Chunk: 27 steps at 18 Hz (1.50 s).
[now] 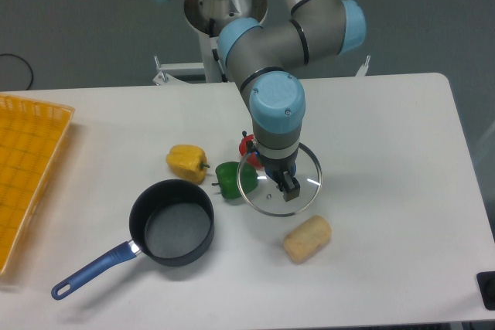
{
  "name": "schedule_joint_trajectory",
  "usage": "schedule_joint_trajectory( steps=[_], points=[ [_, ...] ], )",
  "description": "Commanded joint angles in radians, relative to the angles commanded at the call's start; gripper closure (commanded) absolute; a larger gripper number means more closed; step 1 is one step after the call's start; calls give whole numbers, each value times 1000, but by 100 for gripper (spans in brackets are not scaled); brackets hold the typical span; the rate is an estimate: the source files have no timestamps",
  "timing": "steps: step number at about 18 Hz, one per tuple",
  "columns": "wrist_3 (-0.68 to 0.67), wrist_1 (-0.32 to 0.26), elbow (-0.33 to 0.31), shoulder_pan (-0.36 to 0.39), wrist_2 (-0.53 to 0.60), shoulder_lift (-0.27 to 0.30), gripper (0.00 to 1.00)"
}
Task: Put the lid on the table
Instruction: 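Carry the glass lid by its knob away from the peppers and lower it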
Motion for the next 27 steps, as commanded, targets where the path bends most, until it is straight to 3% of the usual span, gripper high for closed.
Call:
schedule_joint_trajectory(
  steps=[8,21,27],
  points=[
    [32,2,-8,34,-6,5,37],
    [273,18,-2,176,-9,-18,37],
    [350,72,6,222,-8,-57,37]
  ],
)
